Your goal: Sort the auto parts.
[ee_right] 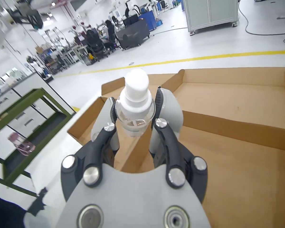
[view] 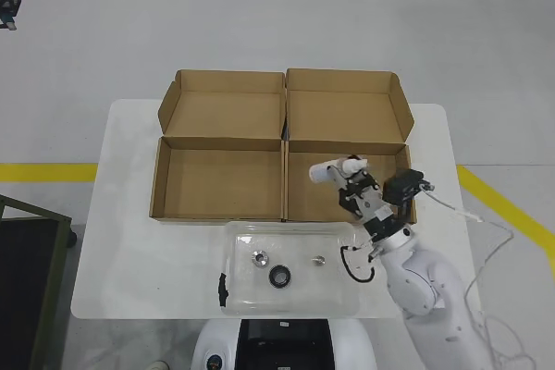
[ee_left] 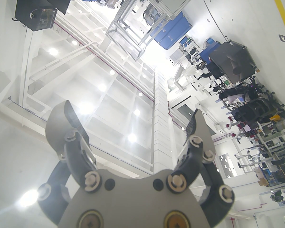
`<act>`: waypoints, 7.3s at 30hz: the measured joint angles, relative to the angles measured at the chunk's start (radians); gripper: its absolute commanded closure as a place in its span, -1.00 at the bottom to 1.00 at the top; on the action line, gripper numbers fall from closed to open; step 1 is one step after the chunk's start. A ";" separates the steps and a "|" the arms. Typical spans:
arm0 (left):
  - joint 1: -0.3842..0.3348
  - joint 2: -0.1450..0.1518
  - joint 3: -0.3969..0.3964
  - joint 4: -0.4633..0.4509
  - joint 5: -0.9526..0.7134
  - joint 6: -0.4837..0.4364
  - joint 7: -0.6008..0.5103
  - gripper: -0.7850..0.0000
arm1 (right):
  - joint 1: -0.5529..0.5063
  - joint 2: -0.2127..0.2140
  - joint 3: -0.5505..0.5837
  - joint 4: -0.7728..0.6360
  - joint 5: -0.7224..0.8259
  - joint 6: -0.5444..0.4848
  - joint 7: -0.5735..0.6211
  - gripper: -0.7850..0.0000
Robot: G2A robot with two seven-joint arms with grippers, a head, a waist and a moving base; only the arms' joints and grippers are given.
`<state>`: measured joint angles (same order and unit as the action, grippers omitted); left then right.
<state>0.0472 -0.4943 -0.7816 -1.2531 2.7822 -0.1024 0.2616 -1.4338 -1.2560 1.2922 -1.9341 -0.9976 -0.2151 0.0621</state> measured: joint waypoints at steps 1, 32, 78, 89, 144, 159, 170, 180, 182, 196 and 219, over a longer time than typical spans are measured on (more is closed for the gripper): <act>0.000 0.000 0.000 0.000 0.000 0.000 0.000 -1.00 | 0.008 0.000 -0.004 0.010 -0.026 0.004 0.008 1.00; 0.000 0.000 0.000 0.000 0.000 0.000 0.000 -1.00 | 0.205 -0.022 -0.180 0.235 -0.324 0.036 0.218 0.95; 0.000 0.000 0.000 0.000 0.000 0.000 0.000 -1.00 | -0.100 0.036 0.012 -0.216 -0.290 -0.345 0.282 -1.00; 0.000 0.000 0.000 0.000 0.000 0.000 0.000 -1.00 | -0.260 0.064 0.069 -0.263 -0.380 -0.453 0.293 -1.00; 0.000 0.000 0.000 0.000 0.000 0.000 0.000 -1.00 | -0.149 0.108 -0.079 -0.073 -0.744 -0.466 0.375 0.59; 0.000 0.000 0.000 0.000 0.000 0.000 0.000 -1.00 | -0.185 0.116 -0.052 -0.263 -0.649 -0.450 0.331 1.00; 0.000 0.000 0.000 0.000 0.000 0.000 0.000 -1.00 | -0.230 0.117 -0.003 -0.285 -0.438 -0.374 0.265 1.00; 0.000 0.000 0.000 0.000 0.000 0.000 0.000 -1.00 | -0.220 0.108 0.010 -0.225 -0.186 -0.275 0.193 1.00; 0.000 0.000 0.000 0.000 0.000 0.000 0.000 -1.00 | -0.217 0.106 0.016 -0.223 -0.122 -0.246 0.179 1.00; 0.000 0.000 0.000 0.000 0.000 0.000 0.000 -1.00 | -0.205 0.085 0.059 -0.199 0.385 -0.032 0.116 1.00; 0.000 0.000 0.000 0.000 0.000 0.000 0.000 -1.00 | -0.169 0.060 0.104 -0.218 0.844 0.091 0.039 1.00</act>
<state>0.0472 -0.4943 -0.7816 -1.2531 2.7822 -0.1024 0.2616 -1.6033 -1.1956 1.3961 -2.1519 -0.1532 -0.1243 0.1014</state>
